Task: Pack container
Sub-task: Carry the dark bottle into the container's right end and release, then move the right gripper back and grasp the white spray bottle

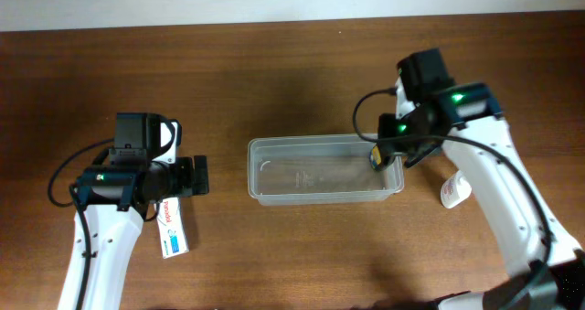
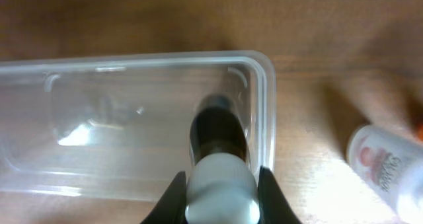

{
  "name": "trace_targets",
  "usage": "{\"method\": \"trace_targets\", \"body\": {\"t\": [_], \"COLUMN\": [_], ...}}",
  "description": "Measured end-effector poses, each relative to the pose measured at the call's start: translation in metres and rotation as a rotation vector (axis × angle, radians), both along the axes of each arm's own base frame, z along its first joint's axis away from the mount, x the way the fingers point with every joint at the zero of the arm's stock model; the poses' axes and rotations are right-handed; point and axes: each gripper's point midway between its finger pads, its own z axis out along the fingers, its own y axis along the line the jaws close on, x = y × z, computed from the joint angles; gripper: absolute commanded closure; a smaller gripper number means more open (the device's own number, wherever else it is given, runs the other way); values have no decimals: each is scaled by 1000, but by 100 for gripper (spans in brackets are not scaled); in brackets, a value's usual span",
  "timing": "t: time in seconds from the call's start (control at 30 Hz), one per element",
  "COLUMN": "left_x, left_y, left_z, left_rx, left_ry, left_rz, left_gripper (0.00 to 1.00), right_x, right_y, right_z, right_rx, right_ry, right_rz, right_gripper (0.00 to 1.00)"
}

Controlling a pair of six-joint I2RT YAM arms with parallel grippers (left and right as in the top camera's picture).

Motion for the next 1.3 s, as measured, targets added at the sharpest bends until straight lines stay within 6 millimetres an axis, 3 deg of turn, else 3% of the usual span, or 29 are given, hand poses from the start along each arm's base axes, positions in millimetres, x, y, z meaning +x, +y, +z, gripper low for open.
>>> {"method": "trace_targets", "body": {"t": [0.13,0.23,0.33,0.53,0.67,0.77,0.8,0.87,0.97,1.03,1.1,1.13,1.3], "left_x": [0,0,0,0,0,0,-1,-1,-1,-1,-1,-1,-1], "left_y": [0,0,0,0,0,0,0,0,0,0,0,0,0], "left_z": [0,0,0,0,0,0,0,0,0,0,0,0,0], "left_rx": [0,0,0,0,0,0,0,0,0,0,1,0,0], "left_ry": [0,-1,-1,0,1,2,3,4,6,6,6,6,6], "left_rz": [0,0,0,0,0,0,0,0,0,0,0,0,0], "left_gripper": [1,1,1,1,1,1,1,1,1,1,1,1,0], "right_x": [-3,-1,2,-5,-5,0,-2,-17,-51,-65,-70,-73,-80], "right_y": [-1,0,-1,-1,-6,-18,-21,-51,-93,-116,-124,-133,-152], "right_z": [-39,-53,-60,-57,-25,48,60,103,116,106,91,69,6], "right_rx": [-7,-9,-14,-21,-44,-66,-65,-60,-83,-102,-109,-113,-120], "right_ry": [35,51,60,90,86,-46,-70,-170,-146,-96,-46,5,116], "right_rz": [-13,-20,-25,-21,-28,-56,-64,-162,-302,-387,-418,-449,-496], "right_gripper": [87,82,64,50,46,40,36,32,29,27,25,25,24]}}
